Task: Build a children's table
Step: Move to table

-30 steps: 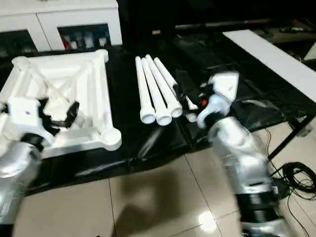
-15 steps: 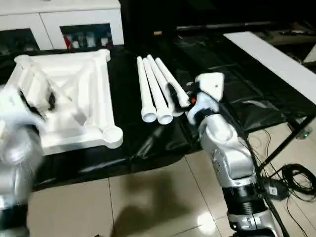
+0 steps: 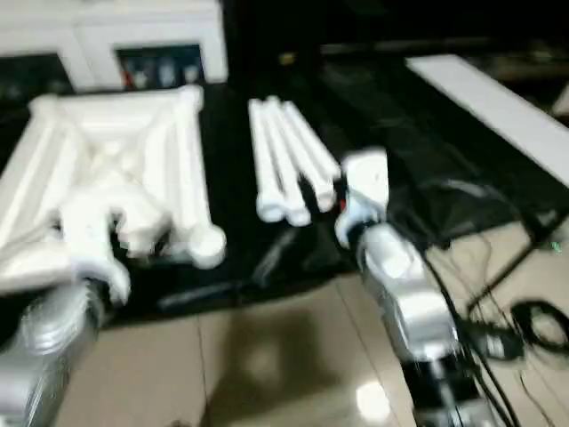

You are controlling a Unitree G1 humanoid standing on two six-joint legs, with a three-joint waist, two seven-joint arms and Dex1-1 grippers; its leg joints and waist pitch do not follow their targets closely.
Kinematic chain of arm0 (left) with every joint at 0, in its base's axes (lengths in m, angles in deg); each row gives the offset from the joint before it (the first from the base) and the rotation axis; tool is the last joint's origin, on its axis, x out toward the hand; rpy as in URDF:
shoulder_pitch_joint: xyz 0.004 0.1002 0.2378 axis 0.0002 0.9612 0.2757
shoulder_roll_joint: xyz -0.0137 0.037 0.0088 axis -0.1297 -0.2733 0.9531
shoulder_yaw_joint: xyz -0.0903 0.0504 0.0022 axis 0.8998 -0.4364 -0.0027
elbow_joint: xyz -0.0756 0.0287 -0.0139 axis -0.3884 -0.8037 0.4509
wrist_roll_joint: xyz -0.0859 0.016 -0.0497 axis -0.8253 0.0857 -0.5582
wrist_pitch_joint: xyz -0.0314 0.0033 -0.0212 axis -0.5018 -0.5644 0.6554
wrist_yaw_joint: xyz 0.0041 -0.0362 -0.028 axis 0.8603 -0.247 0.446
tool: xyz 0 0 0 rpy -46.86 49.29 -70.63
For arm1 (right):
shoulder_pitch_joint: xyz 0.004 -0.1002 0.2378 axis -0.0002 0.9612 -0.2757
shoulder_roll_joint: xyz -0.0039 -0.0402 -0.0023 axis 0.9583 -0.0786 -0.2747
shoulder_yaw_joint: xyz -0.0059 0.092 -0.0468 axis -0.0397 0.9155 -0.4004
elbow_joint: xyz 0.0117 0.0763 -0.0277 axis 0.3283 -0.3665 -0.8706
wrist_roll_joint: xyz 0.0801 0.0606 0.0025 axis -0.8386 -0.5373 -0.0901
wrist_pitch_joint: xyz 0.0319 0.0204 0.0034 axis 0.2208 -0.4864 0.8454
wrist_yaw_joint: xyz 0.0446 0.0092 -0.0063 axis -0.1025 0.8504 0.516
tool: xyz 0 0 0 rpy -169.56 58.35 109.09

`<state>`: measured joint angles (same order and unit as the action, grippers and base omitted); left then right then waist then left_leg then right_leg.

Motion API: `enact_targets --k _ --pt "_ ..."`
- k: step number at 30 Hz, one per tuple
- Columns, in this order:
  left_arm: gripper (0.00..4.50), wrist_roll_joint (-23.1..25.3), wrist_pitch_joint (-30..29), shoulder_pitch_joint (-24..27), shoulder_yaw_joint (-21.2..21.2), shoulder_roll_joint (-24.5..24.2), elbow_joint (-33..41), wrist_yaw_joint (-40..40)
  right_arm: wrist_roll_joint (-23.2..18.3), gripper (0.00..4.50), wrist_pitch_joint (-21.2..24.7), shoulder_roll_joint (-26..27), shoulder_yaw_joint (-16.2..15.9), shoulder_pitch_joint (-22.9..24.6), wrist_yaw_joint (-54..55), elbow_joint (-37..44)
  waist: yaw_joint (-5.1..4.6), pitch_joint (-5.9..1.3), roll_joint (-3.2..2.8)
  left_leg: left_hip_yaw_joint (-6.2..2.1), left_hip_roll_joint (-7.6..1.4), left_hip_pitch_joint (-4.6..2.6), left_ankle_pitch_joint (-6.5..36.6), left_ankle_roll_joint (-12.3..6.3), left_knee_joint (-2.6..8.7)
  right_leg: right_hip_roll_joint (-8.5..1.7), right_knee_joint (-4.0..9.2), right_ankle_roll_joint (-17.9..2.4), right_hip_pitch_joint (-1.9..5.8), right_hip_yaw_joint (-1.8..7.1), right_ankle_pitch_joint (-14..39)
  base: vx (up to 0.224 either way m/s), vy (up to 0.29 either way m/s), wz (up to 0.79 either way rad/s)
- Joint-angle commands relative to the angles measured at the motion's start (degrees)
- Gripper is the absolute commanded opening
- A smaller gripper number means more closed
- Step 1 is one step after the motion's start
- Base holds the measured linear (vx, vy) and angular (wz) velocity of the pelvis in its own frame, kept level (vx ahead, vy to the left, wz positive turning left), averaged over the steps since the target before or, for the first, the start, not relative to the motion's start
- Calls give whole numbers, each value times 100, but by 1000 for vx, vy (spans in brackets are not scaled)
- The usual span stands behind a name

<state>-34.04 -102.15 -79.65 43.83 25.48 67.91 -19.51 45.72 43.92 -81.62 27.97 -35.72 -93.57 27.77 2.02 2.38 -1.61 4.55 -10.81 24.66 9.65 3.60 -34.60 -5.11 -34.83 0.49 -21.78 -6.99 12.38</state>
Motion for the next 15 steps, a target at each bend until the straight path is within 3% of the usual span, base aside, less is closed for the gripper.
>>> enact_targets --k 1,2,3,4,5,6,7,8,9,10,11,12,13,14,15 --pt "443 60 -91 21 105 59 338 101 -64 450 5 65 -114 26 -128 190 56 -334 -57 -29 91 -32 170 -1581 309 -259 342 -1447 431 -32 85 -9 -22 59" --pt "443 164 -134 -7 118 146 398 279 -70 450 4 93 -158 46 -179 113 43 -263 -45 -109 75 12 435 -1551 379 -208 327 -1439 456 -131 603 -9 -22 59" --pt "443 252 -186 -104 120 208 403 445 -57 450 -58 121 -177 53 -211 18 70 -230 -97 -147 70 6 724 -1428 419 -205 310 -1395 461 -159 906 -39 -17 51" --pt "443 273 -196 -124 113 209 402 468 -41 450 -85 127 -178 53 -203 -4 77 -205 -109 -179 86 18 1043 -1262 458 -194 315 -1334 465 -161 1164 -53 -7 47" --pt "443 431 -101 -201 18 147 393 481 -2 450 -164 198 -93 33 -88 -112 118 -157 -78 -199 95 6 1882 -805 545 -223 352 -1225 448 -153 1765 -53 -7 47" --pt "443 574 20 -256 -69 88 374 479 -33 450 -203 283 24 13 12 -177 141 -153 -75 -215 124 -4 2478 -374 562 -325 409 -1188 454 -138 2215 -60 -12 57" --pt "443 699 90 -332 -135 52 318 503 -83 450 -247 363 132 3 89 -211 147 -144 -127 -225 145 3 2698 -201 575 -364 431 -1155 459 -136 2381 -61 -22 61" --pt "443 741 101 -359 -152 46 287 522 -94 450 -272 394 170 10 96 -208 140 -123 -111 -234 164 17 3098 70 619 -392 471 -1051 456 -134 2691 -61 -22 61" --pt "443 765 110 -372 -162 43 269 530 -94 450 -286 413 194 15 96 -204 148 -154 -94 -249 185 42 3134 161 607 -427 472 -1003 491 -123 2795 -64 -18 57" --pt "443 819 86 -495 -238 9 199 495 -28 450 -285 383 189 58 123 -177 170 -180 -217 -282 220 47 2959 141 612 -444 467 -990 516 -130 2713 -61 -5 56" --pt "443 864 63 -583 -289 0 154 458 38 450 -279 364 198 85 116 -166 157 -180 -174 -292 240 42 2890 127 640 -417 491 -973 495 -124 2638 -61 -5 56" --pt "443 841 40 -747 -319 35 68 391 85 450 -231 344 252 156 162 -78 172 -194 -322 -378 279 33 2783 138 689 -363 415 -975 508 -130 2440 -56 3 56" --pt "443 809 -5 -900 -313 102 3 346 72 450 -157 341 338 205 167 20 177 -184 -290 -401 297 0 2805 169 744 -314 410 -990 469 -119 2354 -59 7 63" --pt "443 752 13 -980 -289 152 -58 318 60 450 -103 323 389 244 190 105 190 -166 -369 -446 349 -29 2962 290 835 -261 349 -1066 456 -94 2242 -59 7 63" --pt "443 717 2 -1038 -274 184 -111 305 85 450 -73 290 418 262 218 160 180 -183 -280 -418 432 70 2857 212 787 -399 405 -1121 528 -37 2420 -62 18 62"
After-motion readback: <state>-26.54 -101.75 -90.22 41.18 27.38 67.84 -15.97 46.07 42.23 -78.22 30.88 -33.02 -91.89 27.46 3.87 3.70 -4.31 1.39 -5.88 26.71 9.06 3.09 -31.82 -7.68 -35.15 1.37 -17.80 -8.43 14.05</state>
